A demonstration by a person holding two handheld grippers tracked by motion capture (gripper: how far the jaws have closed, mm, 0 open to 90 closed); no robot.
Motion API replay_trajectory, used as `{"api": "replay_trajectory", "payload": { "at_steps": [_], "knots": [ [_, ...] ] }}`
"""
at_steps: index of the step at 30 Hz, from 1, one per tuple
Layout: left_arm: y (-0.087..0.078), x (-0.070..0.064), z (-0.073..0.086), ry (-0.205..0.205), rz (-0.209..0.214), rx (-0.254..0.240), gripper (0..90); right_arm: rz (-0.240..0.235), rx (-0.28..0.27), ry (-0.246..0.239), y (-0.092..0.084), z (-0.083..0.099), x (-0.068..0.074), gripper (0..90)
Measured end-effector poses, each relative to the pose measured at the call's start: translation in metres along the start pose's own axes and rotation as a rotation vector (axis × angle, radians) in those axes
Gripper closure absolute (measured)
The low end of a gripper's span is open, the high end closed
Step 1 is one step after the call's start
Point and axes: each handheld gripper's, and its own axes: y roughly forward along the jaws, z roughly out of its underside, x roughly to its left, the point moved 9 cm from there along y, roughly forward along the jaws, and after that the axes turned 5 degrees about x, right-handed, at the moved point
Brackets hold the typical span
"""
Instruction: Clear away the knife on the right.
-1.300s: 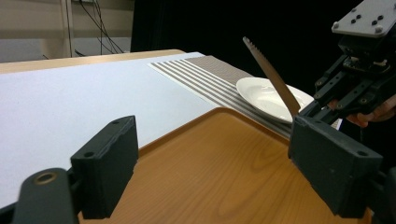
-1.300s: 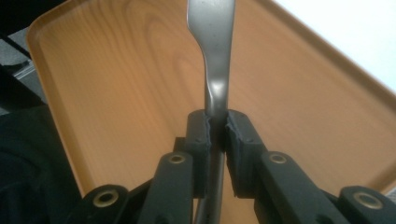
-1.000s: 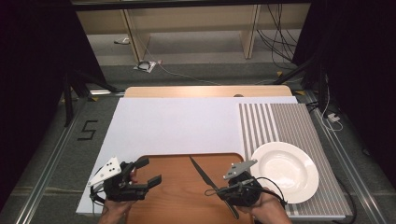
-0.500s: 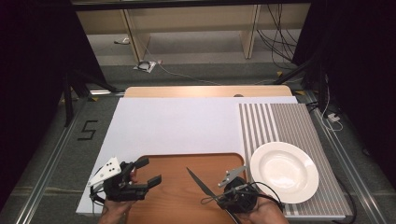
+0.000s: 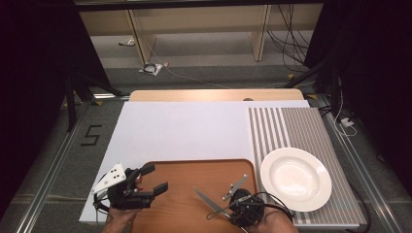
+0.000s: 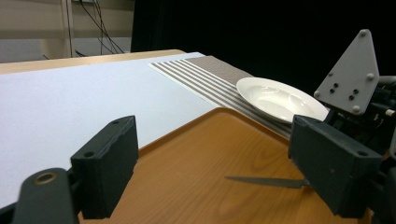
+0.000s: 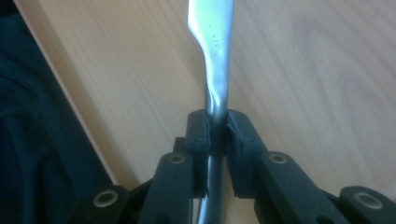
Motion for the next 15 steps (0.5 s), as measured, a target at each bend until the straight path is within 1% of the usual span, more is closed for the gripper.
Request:
{"api": "replay_trajectory", "payload": {
  "at_steps": [4, 5, 7, 10, 11, 12, 13, 14, 15],
  "knots": [
    [0.0001, 0.0, 0.0001, 0.0, 0.0, 0.0, 16.1, 0.015, 0.026, -0.005, 0.0049, 0.0011, 0.0, 80.5],
    [0.0001, 0.0, 0.0, -0.001, 0.001, 0.0, 16.0, 0.019, 0.032, 0.0, 0.0056, 0.0014, 0.0007, 80.4],
    [0.0, -0.0001, 0.0, 0.0, 0.0, 0.0, 16.0, 0.027, 0.037, -0.006, 0.0069, 0.0013, 0.0013, 80.2],
    [-0.0002, -0.0002, 0.0, 0.0, 0.001, 0.0, 16.0, 0.042, 0.054, 0.004, 0.0085, 0.0023, 0.001, 78.6],
    [-0.0003, -0.0002, 0.0, 0.0, 0.001, 0.0, 16.0, 0.044, 0.055, 0.004, 0.0083, 0.0025, 0.0011, 76.4],
    [-0.0004, -0.0001, -0.0001, 0.0, 0.001, -0.002, 16.0, 0.043, 0.04, 0.0, 0.0061, 0.0016, 0.0015, 66.9],
    [-0.0004, -0.0001, -0.0001, 0.0, 0.001, -0.002, 16.1, 0.043, 0.04, 0.0, 0.0061, 0.0016, 0.0015, 66.9],
    [-0.0005, -0.0001, -0.0001, 0.0, 0.0, -0.001, 16.1, 0.048, 0.033, 0.011, 0.004, 0.0008, 0.0016, 65.0],
    [-0.0005, -0.0001, -0.0001, 0.0, 0.0, -0.002, 16.0, 0.053, 0.019, 0.011, 0.0019, -0.0004, 0.0017, 64.8]
  ]
}}
